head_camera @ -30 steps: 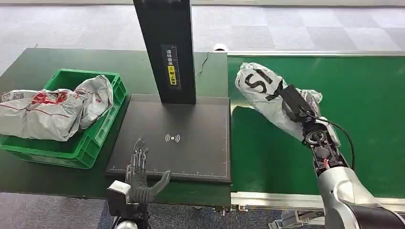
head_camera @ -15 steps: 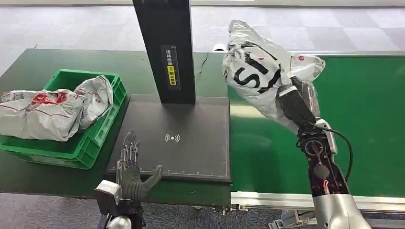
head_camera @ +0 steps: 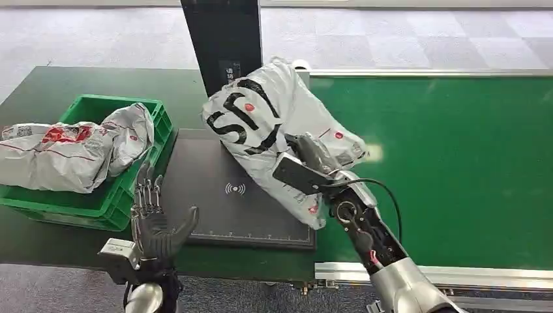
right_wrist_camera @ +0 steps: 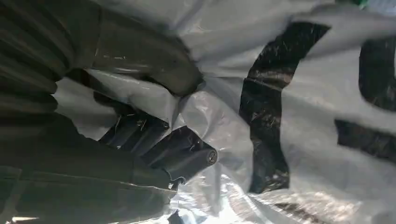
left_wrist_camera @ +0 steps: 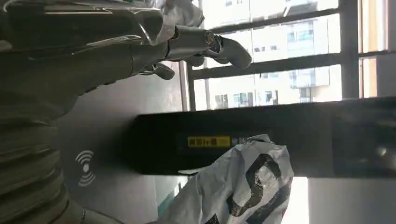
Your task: Moved the parcel from conveyor to table for the left to box.
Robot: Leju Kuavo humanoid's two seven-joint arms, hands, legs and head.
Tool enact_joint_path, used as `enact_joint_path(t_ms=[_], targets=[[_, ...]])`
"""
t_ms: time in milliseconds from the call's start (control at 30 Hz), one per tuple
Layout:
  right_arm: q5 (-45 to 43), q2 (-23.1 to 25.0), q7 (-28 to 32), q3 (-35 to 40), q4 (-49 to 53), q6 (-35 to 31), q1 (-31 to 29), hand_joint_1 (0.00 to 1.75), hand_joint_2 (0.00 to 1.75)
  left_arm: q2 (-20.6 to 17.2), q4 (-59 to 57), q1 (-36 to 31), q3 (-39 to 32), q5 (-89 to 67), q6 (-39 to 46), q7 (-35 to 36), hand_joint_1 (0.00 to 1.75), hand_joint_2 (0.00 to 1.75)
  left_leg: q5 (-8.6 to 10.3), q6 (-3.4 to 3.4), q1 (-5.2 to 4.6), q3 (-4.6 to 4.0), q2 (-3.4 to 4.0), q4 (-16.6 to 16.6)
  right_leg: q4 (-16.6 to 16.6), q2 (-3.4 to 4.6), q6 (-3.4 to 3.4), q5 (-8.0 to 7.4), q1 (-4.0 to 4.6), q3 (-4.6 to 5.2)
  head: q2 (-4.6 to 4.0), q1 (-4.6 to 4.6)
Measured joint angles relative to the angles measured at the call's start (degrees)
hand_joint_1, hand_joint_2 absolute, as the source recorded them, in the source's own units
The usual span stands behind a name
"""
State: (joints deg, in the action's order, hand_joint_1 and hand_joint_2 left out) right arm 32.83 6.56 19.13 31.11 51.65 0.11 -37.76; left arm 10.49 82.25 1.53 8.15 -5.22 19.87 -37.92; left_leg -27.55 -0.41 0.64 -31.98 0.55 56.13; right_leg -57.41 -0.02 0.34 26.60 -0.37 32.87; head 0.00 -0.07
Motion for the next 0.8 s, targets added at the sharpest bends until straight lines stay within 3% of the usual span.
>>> enact_joint_path(t_ms=[500, 800], targets=[[-0.9, 4.8, 0.6, 9.2, -2.4, 3.1, -0.3, 1.75, 1.75, 0.3, 2.5, 1.3, -3.0, -0.4, 0.3, 0.3, 0.0, 1.75, 0.0, 0.0, -0.02, -0.02, -0.09, 0.0, 0.0, -0.08, 0.0, 0.0, -0.02, 0.0, 0.0, 0.0], [0.1, 5.9, -3.1, 13.1, -2.8, 1.7, -0.3, 1.75, 1.75, 0.9, 2.5, 1.4, -3.4, -0.5, 0.5, 0.8, 0.0, 1.75, 0.0, 0.0, -0.02, -0.02, -0.13, 0.0, 0.0, -0.09, -0.01, 0.01, -0.02, -0.01, 0.0, 0.0]])
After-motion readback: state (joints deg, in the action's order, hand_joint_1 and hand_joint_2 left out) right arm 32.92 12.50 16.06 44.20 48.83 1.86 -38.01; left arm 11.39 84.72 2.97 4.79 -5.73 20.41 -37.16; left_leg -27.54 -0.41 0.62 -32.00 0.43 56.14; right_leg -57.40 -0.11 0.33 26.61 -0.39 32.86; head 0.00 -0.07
